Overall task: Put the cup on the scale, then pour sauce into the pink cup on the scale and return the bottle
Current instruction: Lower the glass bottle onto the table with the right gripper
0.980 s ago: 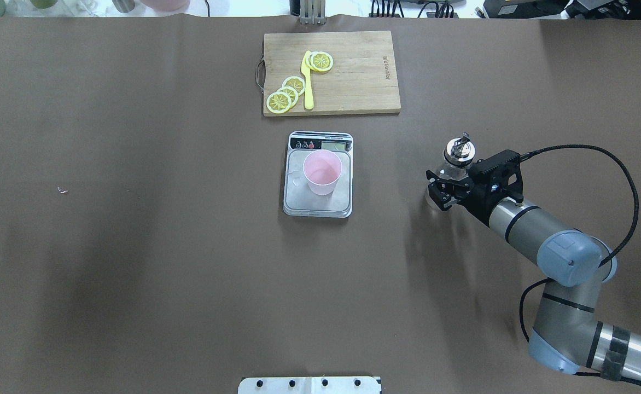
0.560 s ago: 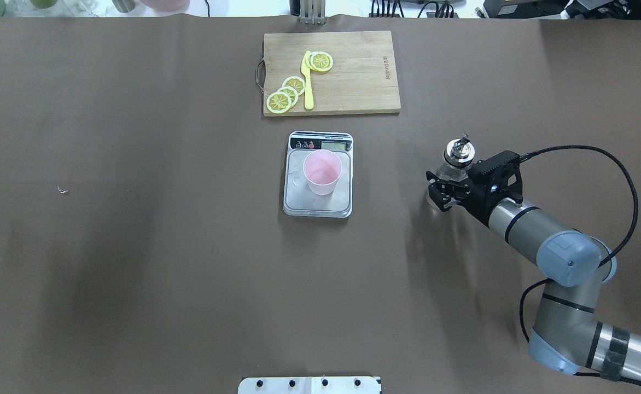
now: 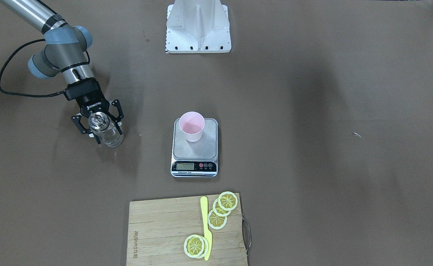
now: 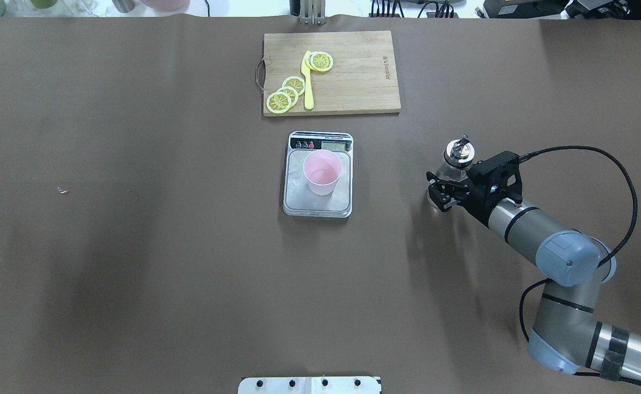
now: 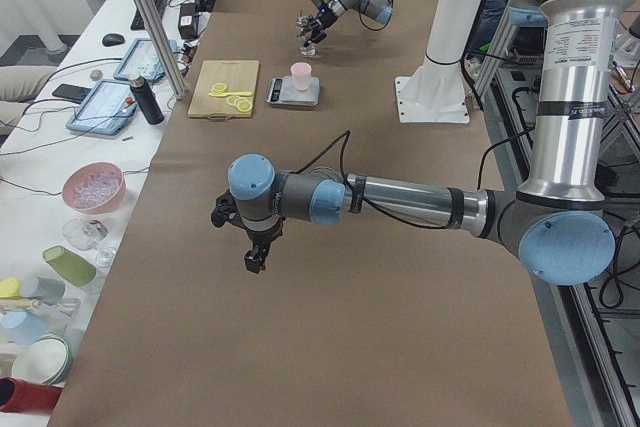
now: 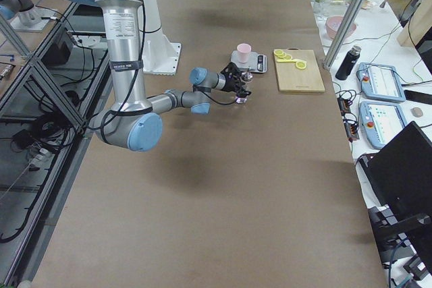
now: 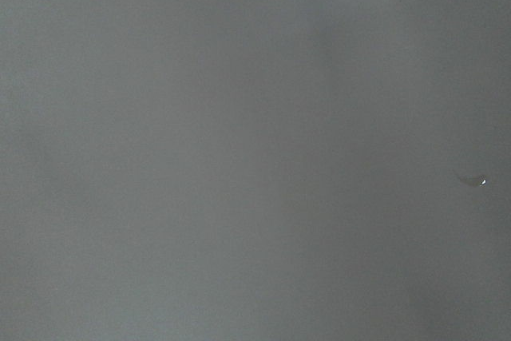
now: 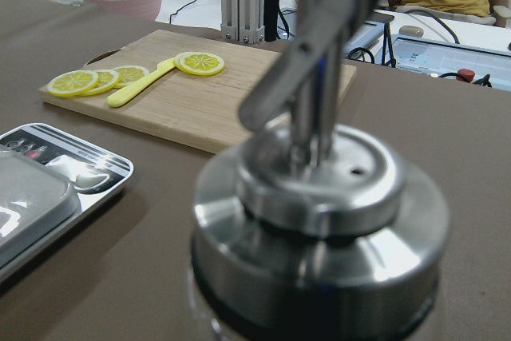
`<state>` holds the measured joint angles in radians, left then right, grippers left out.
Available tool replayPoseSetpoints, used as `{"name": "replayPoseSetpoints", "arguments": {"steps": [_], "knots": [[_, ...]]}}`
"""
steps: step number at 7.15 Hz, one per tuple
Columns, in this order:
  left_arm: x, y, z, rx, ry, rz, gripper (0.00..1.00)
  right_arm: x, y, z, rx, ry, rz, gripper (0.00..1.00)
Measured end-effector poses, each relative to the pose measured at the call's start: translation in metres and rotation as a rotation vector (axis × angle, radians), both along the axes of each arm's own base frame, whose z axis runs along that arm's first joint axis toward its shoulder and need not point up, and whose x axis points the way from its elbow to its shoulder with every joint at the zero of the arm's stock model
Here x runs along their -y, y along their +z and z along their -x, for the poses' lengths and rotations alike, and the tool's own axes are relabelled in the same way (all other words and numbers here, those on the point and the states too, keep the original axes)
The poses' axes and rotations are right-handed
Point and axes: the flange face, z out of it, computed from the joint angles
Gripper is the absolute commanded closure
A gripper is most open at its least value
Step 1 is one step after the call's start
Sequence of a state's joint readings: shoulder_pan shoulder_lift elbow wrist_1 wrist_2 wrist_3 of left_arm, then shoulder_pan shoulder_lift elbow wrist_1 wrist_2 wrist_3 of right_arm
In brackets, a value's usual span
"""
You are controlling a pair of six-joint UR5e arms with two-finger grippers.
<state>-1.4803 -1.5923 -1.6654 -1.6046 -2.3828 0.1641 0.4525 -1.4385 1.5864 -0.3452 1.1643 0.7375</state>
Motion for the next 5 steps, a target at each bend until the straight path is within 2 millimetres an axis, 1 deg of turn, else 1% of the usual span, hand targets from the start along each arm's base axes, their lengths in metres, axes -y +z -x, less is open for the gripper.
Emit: {"name": "replayPoseSetpoints", "arguments": {"steps": [1, 2, 5], "knots": [[0.0, -0.0001, 0.0, 0.0, 0.0, 0.0, 0.0, 0.0002, 0.0007, 0.0004, -0.002, 0.0, 0.0, 0.09], [0.0, -0.0002, 0.0003, 0.0, -0.001, 0.0, 0.0, 0.0003, 0.0008, 0.0008, -0.001, -0.001, 0.001, 0.01], [0.0, -0.0007, 0.0005, 0.0, -0.001, -0.002, 0.0, -0.0013, -0.0018, -0.0015, 0.027, -0.006, -0.012, 0.01]]}}
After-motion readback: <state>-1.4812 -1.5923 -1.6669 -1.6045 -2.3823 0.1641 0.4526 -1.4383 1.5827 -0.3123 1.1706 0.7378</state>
